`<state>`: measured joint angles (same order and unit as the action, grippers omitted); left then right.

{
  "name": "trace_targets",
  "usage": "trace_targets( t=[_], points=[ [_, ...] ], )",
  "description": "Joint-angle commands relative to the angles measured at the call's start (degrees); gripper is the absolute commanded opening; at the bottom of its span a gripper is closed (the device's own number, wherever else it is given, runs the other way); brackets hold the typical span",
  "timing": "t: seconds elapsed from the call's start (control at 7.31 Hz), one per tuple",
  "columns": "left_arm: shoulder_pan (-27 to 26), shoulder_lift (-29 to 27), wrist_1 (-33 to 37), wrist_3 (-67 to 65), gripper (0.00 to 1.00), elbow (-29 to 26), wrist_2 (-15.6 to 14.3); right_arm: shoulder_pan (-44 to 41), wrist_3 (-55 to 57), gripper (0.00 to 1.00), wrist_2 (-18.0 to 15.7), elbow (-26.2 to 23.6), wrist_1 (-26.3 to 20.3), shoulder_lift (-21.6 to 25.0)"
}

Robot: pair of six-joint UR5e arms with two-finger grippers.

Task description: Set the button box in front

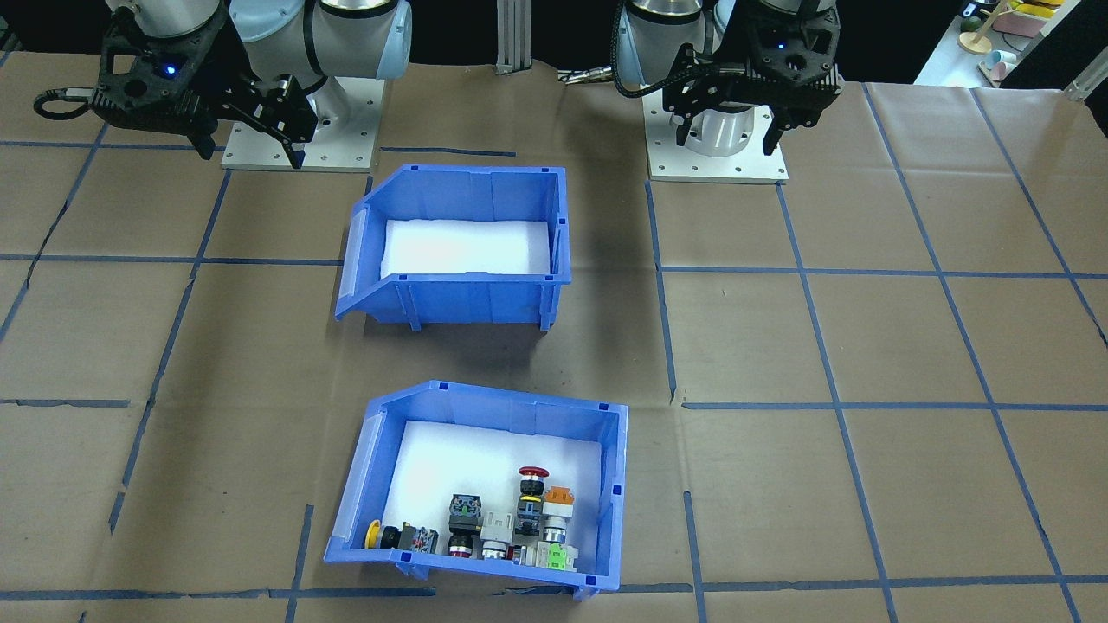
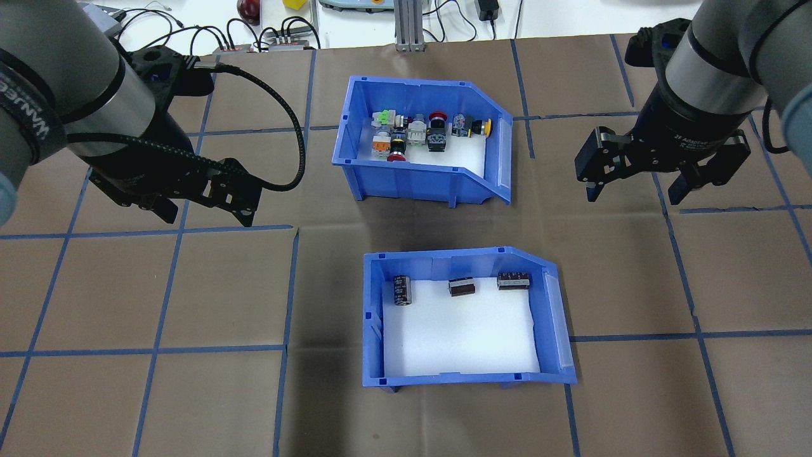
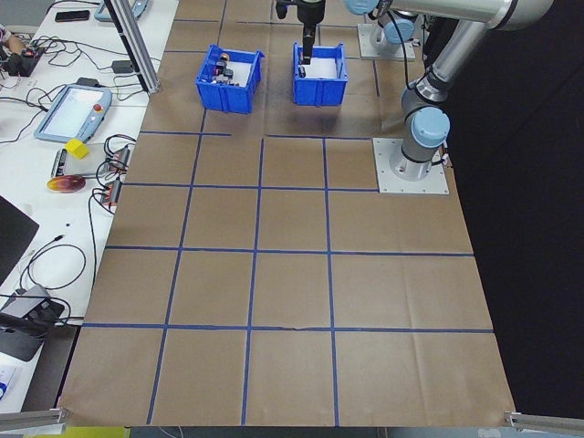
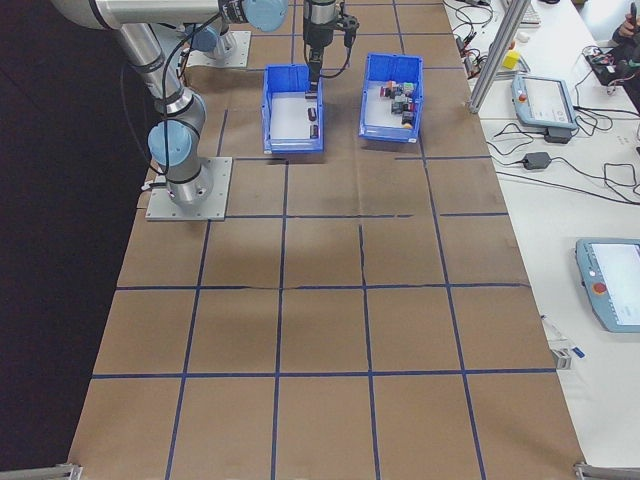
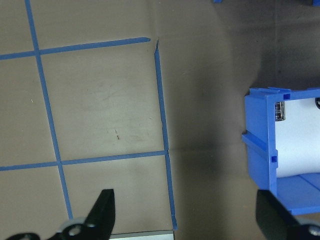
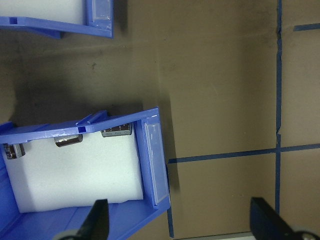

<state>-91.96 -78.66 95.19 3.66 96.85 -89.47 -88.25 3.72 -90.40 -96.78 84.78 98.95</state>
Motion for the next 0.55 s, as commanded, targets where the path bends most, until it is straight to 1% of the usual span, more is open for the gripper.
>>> trace_targets(
  t=[0.0, 0.41],
  points=[
    [0.0, 0.0, 0.0, 0.0, 0.99, 0.0, 0.0, -0.3, 0.2, 1.0, 0.0, -0.1, 0.2, 0.2],
    [0.0, 0.0, 0.0, 0.1, 0.99, 0.0, -0.1, -0.2, -0.3, 1.0, -0.5, -0.1, 0.2, -0.2]
  ],
)
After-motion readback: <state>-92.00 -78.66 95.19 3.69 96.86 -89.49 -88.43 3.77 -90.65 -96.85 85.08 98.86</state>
